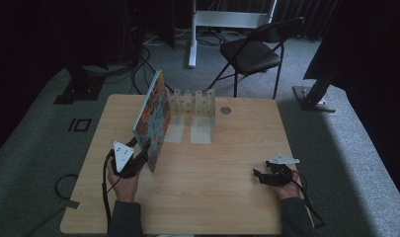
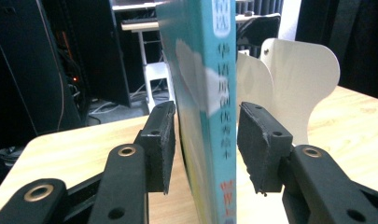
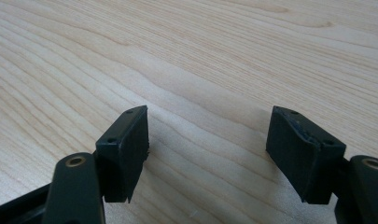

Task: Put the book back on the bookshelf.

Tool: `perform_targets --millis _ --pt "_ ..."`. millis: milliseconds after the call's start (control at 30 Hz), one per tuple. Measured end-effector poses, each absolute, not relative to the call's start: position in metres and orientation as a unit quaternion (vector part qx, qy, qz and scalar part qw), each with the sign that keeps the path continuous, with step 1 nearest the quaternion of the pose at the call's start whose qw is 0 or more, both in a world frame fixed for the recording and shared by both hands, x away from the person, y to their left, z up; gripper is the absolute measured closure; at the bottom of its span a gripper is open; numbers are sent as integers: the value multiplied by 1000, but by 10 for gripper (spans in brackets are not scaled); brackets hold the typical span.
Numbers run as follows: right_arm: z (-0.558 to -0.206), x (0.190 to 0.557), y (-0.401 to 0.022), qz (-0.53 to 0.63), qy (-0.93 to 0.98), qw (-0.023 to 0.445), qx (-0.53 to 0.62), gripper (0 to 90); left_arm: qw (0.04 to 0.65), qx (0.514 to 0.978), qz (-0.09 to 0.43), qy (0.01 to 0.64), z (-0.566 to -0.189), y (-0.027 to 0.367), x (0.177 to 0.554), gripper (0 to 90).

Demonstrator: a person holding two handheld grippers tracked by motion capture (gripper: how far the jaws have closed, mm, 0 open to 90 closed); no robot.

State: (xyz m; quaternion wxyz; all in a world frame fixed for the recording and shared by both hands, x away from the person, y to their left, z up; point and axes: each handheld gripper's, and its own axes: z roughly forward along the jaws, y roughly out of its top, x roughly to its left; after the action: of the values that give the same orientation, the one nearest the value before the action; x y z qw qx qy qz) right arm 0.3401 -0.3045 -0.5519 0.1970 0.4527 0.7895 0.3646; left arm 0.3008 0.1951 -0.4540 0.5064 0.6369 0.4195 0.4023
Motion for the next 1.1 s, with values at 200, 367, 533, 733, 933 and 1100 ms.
perform_targets --millis 200,367,533,733,933,1100 --pt "-552 340 -304 364 790 197 453 295 506 644 394 417 -457 197 297 568" --pt "-552 340 -304 364 790 197 453 295 502 649 392 416 -459 198 292 568" --pt "-552 340 -304 364 790 197 453 295 496 654 393 416 -461 199 287 568" --pt "-552 340 -304 364 790 197 453 295 491 658 392 414 -462 201 279 569" --pt "-552 340 -304 364 790 197 453 295 490 662 394 408 -464 203 271 570" --pt "-552 340 -304 364 790 197 453 295 495 667 383 405 -465 203 264 570"
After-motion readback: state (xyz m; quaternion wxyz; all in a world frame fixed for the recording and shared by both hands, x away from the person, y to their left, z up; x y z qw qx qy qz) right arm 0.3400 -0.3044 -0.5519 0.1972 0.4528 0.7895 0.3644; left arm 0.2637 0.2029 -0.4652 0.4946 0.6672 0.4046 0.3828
